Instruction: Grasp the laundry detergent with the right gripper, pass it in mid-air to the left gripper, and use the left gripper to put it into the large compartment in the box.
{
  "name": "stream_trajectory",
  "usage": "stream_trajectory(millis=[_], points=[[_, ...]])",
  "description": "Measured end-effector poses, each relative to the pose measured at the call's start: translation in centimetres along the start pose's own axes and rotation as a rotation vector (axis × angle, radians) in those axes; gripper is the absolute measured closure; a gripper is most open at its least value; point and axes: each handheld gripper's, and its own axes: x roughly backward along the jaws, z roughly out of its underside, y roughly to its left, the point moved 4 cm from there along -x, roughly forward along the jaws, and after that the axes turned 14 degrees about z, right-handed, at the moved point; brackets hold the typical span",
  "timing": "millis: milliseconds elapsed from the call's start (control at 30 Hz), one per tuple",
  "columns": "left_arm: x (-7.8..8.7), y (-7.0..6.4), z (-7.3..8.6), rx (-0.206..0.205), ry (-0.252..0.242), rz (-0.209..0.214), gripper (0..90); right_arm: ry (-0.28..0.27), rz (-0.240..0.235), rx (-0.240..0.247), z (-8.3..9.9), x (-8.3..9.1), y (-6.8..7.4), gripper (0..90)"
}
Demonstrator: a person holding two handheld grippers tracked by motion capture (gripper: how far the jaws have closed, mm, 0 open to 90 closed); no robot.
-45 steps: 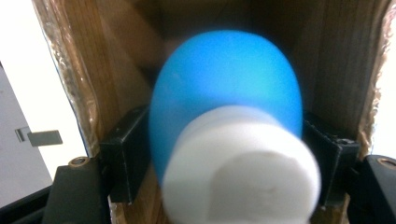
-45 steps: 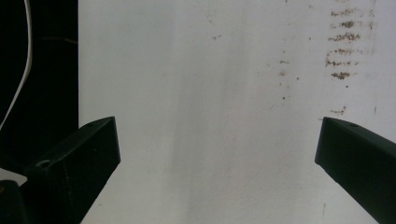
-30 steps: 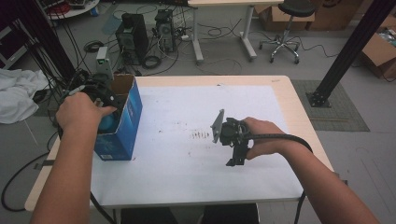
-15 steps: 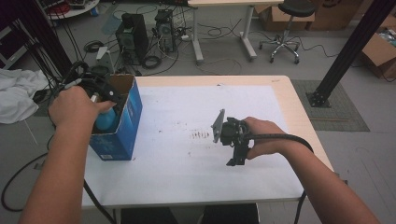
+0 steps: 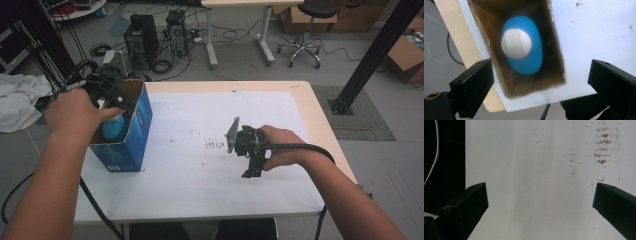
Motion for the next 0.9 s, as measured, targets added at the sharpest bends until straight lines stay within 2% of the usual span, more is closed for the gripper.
stream_trajectory(millis=[267, 433, 567, 700, 900], points=[[1.2, -1.0, 0.6, -0.066, 0.005, 0.006, 1.3, 0.004, 0.005, -0.004, 0.2, 0.1, 0.1, 0.0], [1.9, -2.4, 0.7, -0.142, 0.008, 0.017, 0.2, 0.006, 0.011, -0.005, 0.3, 0.6, 0.0, 0.0], [2.4, -3.5, 0.6, -0.208, 0.015, 0.007, 0.1, 0.008, 0.014, -0.006, 0.3, 0.9, -0.1, 0.0], [2.6, -4.7, 0.6, -0.292, 0.044, 0.011, 0.1, 0.011, 0.015, -0.007, 0.4, 1.1, -0.1, 0.0], [2.5, -7.5, 0.7, -0.487, 0.092, 0.059, 0.1, 0.029, 0.013, -0.005, 0.7, 1.1, -0.2, 0.0]])
